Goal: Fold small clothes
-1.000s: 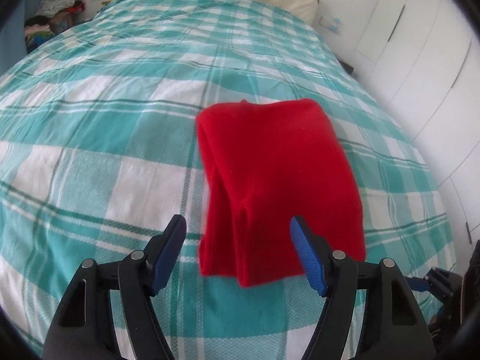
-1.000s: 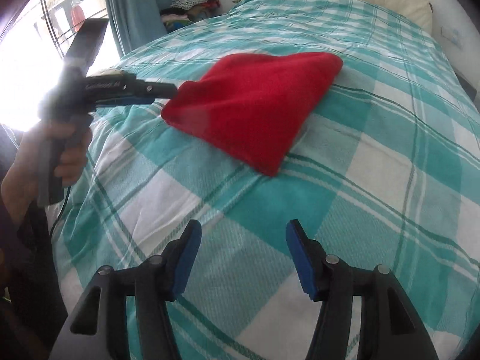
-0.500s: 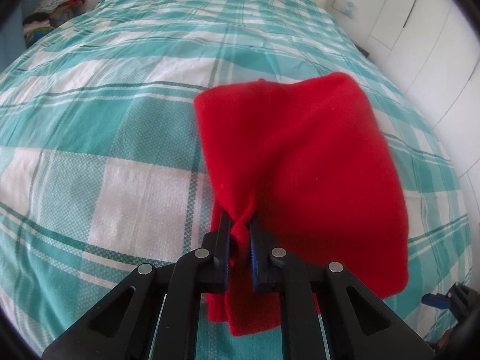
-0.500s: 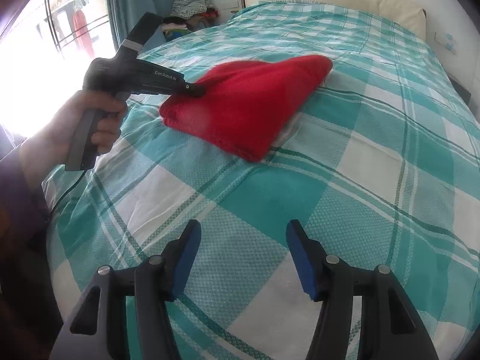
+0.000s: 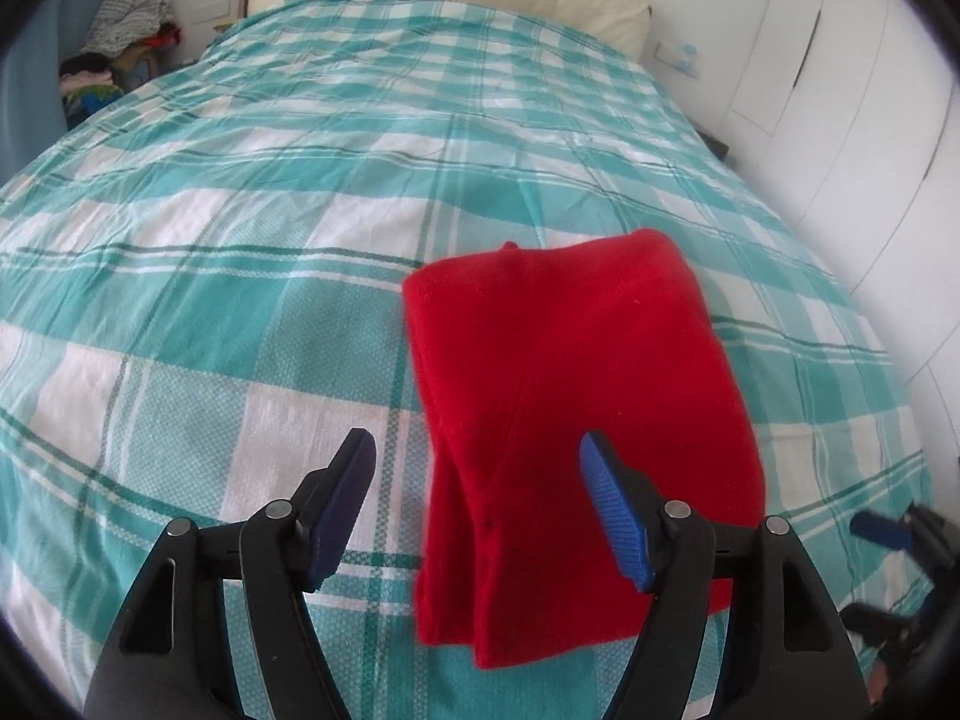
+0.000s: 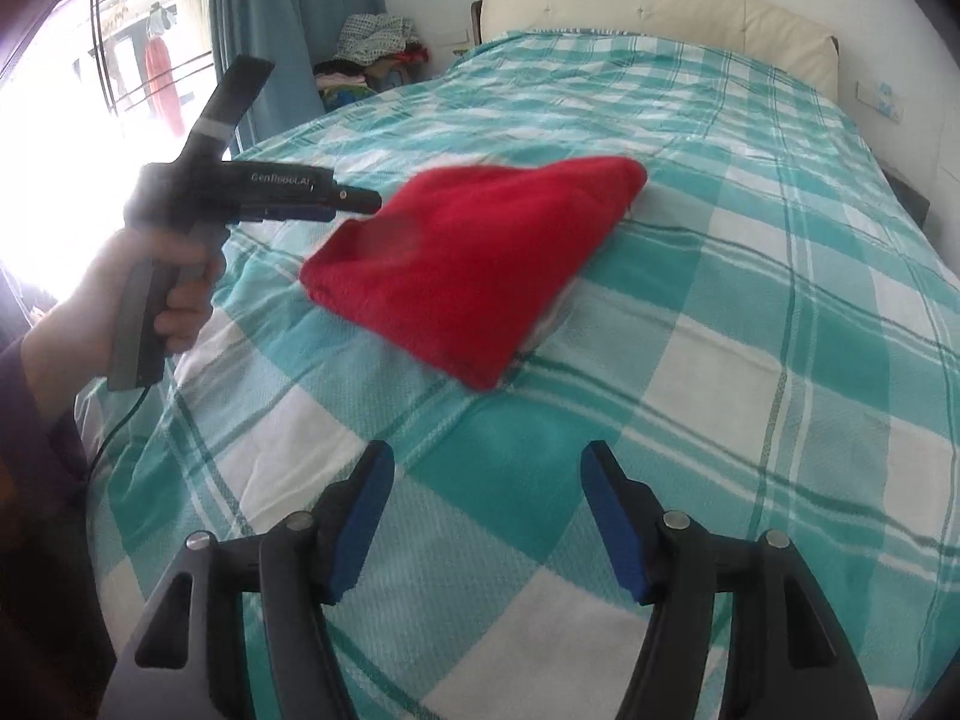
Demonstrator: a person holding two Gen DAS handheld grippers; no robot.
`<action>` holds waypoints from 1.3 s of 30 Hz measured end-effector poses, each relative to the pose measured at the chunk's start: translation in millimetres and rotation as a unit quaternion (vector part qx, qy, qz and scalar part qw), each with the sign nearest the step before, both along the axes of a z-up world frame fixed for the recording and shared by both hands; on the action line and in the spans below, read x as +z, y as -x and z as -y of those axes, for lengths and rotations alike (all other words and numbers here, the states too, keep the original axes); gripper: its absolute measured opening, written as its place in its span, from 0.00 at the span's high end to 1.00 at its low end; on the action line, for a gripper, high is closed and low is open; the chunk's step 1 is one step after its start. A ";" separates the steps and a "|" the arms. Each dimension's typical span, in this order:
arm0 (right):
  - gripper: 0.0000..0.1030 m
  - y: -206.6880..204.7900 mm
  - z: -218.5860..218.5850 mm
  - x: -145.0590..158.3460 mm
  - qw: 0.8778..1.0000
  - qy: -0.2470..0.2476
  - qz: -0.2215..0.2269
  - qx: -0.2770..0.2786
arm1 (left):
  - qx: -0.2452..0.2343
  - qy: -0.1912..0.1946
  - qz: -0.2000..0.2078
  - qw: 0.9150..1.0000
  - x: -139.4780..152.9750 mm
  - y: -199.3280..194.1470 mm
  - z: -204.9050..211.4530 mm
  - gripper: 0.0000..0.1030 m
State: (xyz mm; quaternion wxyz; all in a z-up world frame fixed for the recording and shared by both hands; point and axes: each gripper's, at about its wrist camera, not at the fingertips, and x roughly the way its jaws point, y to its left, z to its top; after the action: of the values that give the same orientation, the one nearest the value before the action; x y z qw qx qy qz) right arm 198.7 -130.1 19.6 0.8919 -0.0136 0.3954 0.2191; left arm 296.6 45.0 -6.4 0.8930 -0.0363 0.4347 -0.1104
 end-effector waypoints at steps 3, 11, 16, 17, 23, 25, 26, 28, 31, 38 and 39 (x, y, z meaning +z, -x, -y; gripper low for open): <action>0.37 -58.3 -6.0 22.3 0.998 -0.065 0.017 0.019 | 0.001 -0.066 -0.029 0.997 -18.6 -2.7 7.7 0.29; 0.38 -175.6 -32.7 -44.6 0.987 -0.096 -0.127 -0.019 | 0.009 -0.056 -0.051 0.997 -23.8 -3.4 -1.6 0.29; 0.39 -120.5 -33.7 -1.7 0.996 -0.075 -0.041 0.006 | 0.007 -0.067 -0.029 0.997 -9.4 11.7 2.1 0.13; 0.37 -107.1 -37.3 2.1 0.997 -0.067 -0.033 0.017 | 0.010 -0.074 -0.030 0.997 -12.8 13.7 3.1 0.13; 0.28 -67.9 -55.1 -52.7 0.992 0.047 -0.108 0.039 | 0.036 -0.063 -0.068 0.995 -34.3 29.5 -8.0 0.13; 0.28 -48.8 -38.9 -49.4 0.994 0.024 -0.105 0.020 | 0.040 -0.056 -0.058 0.996 -23.6 44.6 -14.0 0.13; 0.28 -37.1 -29.7 -43.7 0.995 0.010 -0.099 0.010 | 0.041 -0.059 -0.048 0.996 -17.6 51.6 -15.3 0.12; 0.14 -13.1 -11.0 -33.6 0.997 0.010 -0.081 -0.011 | 0.050 -0.072 -0.026 0.996 -8.6 63.2 -16.5 0.07; 0.03 19.9 9.0 -22.4 0.997 0.040 -0.032 -0.054 | 0.060 -0.083 -0.005 0.995 -1.6 72.1 -14.4 0.07; 0.03 33.7 19.0 -4.0 0.992 0.072 0.030 -0.104 | 0.057 -0.122 0.043 0.990 11.7 78.4 -1.6 0.07; 0.03 31.1 17.9 -3.2 0.990 0.080 0.035 -0.106 | 0.056 -0.127 0.047 0.989 12.9 79.0 -0.7 0.07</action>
State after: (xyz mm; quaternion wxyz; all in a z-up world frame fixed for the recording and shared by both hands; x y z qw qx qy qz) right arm 167.7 -148.0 16.3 0.9195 -0.0502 0.3794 0.0901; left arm 217.6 45.7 6.5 0.9148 0.0581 0.3997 -0.0062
